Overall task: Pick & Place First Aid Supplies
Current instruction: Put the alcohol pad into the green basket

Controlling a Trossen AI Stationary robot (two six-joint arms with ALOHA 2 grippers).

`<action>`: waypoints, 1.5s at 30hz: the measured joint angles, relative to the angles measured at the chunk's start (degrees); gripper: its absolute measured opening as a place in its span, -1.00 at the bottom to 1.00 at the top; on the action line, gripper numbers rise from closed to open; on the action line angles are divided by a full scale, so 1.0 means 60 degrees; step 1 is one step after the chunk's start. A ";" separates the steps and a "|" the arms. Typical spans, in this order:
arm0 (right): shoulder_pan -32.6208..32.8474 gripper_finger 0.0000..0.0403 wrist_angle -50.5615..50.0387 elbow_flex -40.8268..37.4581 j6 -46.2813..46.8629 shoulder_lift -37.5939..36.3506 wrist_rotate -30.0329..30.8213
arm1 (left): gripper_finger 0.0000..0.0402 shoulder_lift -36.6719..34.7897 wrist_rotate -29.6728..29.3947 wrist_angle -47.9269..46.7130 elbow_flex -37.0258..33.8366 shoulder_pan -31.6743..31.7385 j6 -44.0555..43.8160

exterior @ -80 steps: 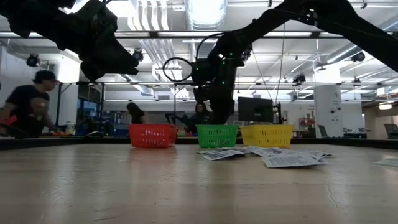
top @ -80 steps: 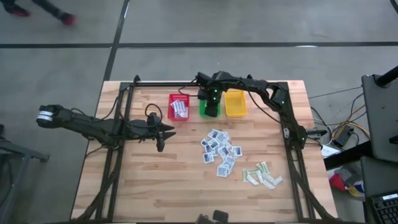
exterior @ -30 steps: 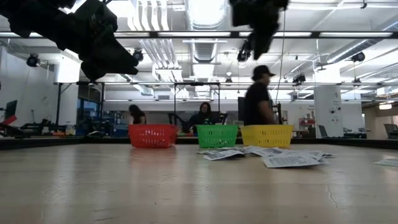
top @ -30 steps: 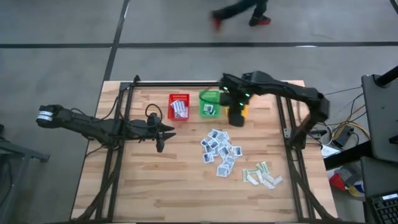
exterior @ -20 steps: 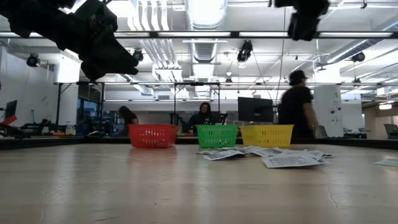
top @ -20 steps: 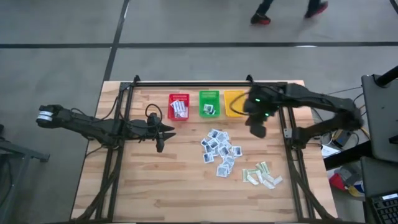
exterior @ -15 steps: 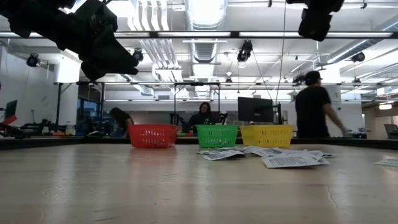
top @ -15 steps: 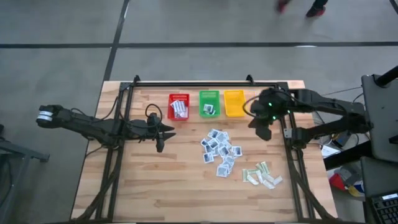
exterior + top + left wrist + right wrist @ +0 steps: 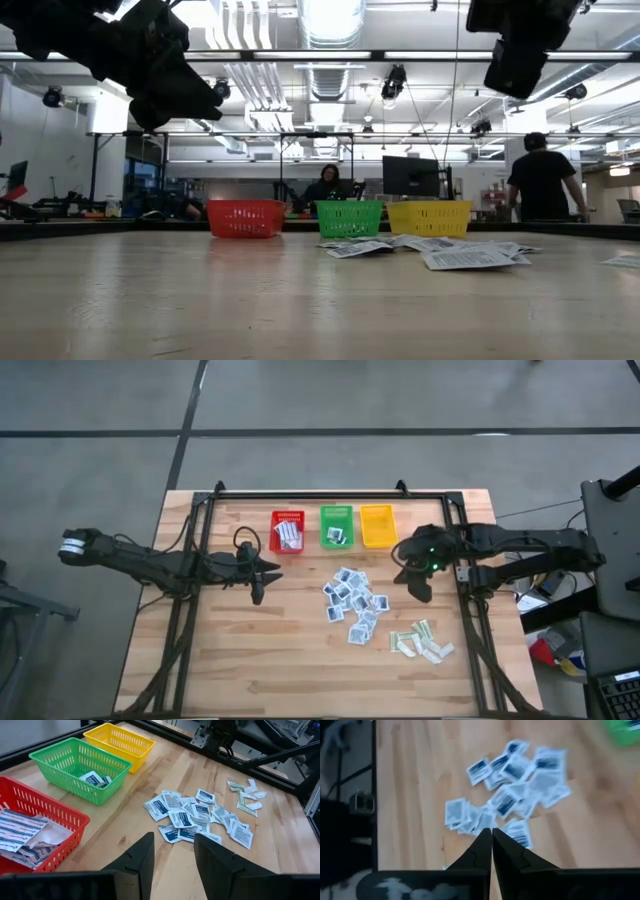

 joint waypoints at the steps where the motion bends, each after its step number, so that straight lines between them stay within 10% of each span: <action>1: 0.0047 -0.94 0.0091 -0.0092 -0.0060 0.0141 -0.0134 | -0.34 0.0000 0.0000 0.0000 0.0004 0.0000 -0.0023; 16: 0.0194 -0.83 0.0067 -0.0315 -0.0991 0.3134 -0.1464 | -0.34 0.0001 -0.0004 0.0000 0.0000 -0.0001 -0.0180; 30: -0.0102 -0.25 0.0276 -0.0100 -0.1902 0.5271 -0.0827 | -0.34 0.0000 -0.0003 -0.0003 0.0004 -0.0002 -0.0089; 45: -0.0149 -0.23 0.0573 0.0304 -0.2356 0.6502 -0.0234 | -0.34 0.0004 0.0000 -0.0004 0.0000 0.0000 -0.0082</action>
